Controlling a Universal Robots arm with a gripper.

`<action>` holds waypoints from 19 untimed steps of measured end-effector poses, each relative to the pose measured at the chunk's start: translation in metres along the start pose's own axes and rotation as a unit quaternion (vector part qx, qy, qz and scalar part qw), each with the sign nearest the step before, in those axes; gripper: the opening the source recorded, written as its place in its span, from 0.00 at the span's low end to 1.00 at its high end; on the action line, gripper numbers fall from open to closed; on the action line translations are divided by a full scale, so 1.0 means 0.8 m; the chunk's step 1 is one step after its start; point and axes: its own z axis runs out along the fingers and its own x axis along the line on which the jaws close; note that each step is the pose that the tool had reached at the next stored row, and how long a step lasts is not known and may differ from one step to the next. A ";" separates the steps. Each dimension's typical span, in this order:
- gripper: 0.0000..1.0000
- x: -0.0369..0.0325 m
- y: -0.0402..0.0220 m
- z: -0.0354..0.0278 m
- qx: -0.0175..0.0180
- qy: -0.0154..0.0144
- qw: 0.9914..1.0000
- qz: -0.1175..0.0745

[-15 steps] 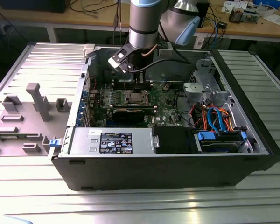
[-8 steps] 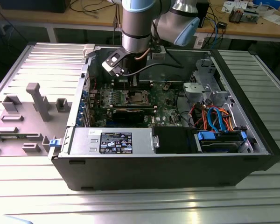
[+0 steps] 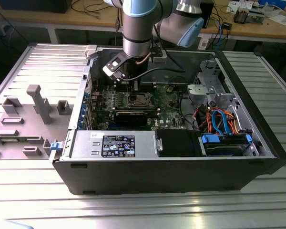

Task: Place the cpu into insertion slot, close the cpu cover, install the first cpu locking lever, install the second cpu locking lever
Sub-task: 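Close the cpu cover, then install the first cpu locking lever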

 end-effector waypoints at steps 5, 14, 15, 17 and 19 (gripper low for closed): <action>0.11 -0.0003 0.0060 -0.0084 0.000 0.000 1.000 0.000; 0.11 -0.0011 0.0262 -0.0085 0.000 0.000 1.000 0.000; 0.11 -0.0011 0.0267 -0.0086 0.000 0.000 1.000 0.000; 0.11 -0.0012 0.0275 -0.0085 0.000 0.000 1.000 0.000; 0.11 -0.0013 0.0282 -0.0086 0.000 0.000 1.000 0.000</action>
